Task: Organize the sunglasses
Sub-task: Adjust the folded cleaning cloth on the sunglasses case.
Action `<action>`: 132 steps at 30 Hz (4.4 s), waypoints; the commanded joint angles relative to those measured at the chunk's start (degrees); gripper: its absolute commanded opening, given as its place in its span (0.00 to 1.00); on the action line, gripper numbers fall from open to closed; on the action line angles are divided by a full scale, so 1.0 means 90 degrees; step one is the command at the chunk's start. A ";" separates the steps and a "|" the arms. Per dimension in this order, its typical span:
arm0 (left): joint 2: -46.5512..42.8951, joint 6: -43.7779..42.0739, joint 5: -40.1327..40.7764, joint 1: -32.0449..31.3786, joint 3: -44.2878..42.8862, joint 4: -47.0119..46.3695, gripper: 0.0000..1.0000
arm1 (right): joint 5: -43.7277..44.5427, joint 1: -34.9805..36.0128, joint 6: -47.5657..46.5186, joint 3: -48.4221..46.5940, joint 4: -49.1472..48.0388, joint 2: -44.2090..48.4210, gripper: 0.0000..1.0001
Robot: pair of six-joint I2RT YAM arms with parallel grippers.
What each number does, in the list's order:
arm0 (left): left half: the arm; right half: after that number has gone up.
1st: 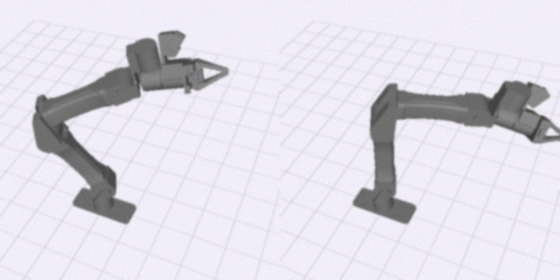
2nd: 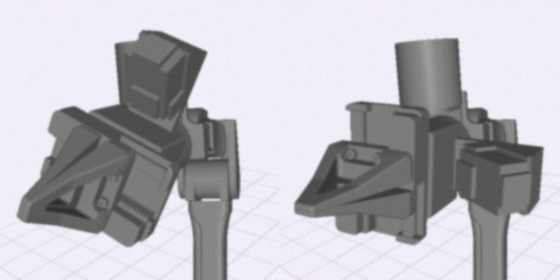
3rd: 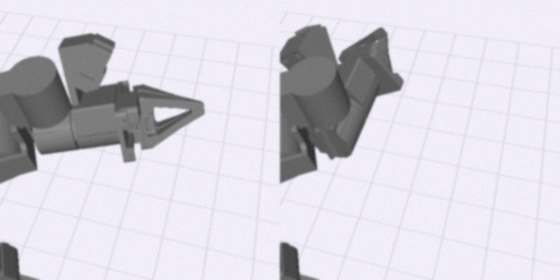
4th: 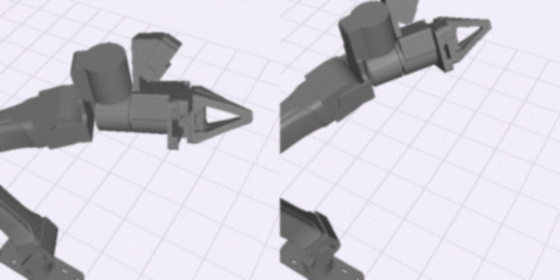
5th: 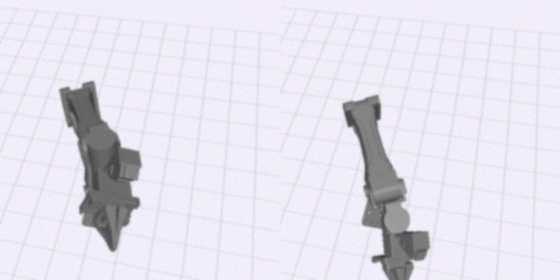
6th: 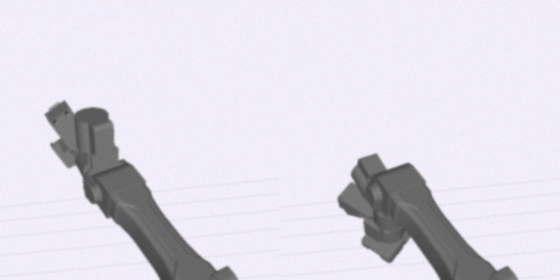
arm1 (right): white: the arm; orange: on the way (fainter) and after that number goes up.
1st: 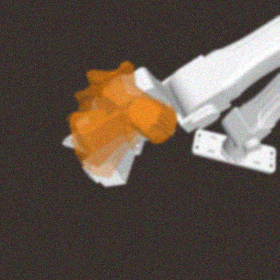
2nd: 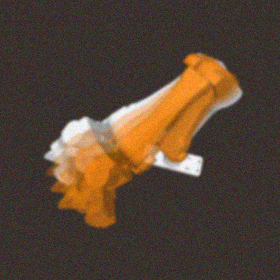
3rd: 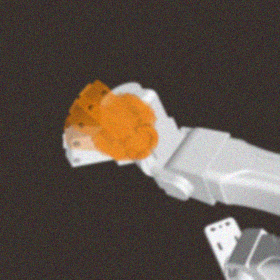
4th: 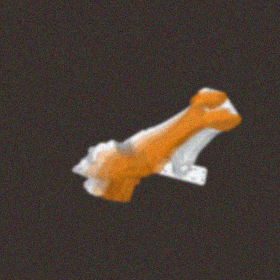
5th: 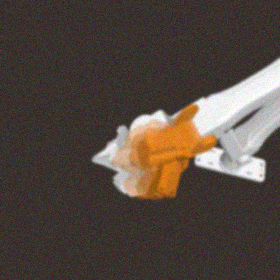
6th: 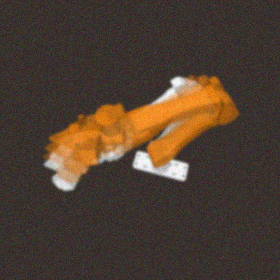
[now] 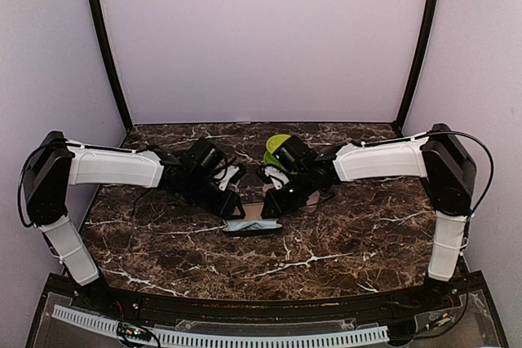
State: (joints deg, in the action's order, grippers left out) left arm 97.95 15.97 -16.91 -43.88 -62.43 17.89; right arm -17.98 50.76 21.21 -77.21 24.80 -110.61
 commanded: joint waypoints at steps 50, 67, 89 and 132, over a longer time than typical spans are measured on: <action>-0.0212 0.0405 0.1431 -0.1033 0.1115 0.0053 0.20 | 0.0744 0.0545 0.0121 0.1604 -0.0736 0.0501 0.17; -0.1115 0.0789 0.1099 -0.1035 0.1455 -0.1446 0.29 | 0.0820 0.0716 -0.0116 0.1611 -0.0783 0.0554 0.17; -0.0024 0.0899 -0.0198 -0.1069 0.1481 -0.2359 0.32 | 0.0738 0.0717 -0.0050 0.1681 -0.0952 0.0579 0.17; -0.0993 0.0435 0.0209 -0.1089 0.1296 -0.1232 0.29 | 0.1268 0.0688 -0.0333 0.1397 -0.0304 0.0739 0.18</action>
State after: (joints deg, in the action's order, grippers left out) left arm 91.66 20.12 -16.84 -53.67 -51.35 7.42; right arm -7.01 56.99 19.09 -64.01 20.69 -106.06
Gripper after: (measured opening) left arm 0.289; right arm 0.174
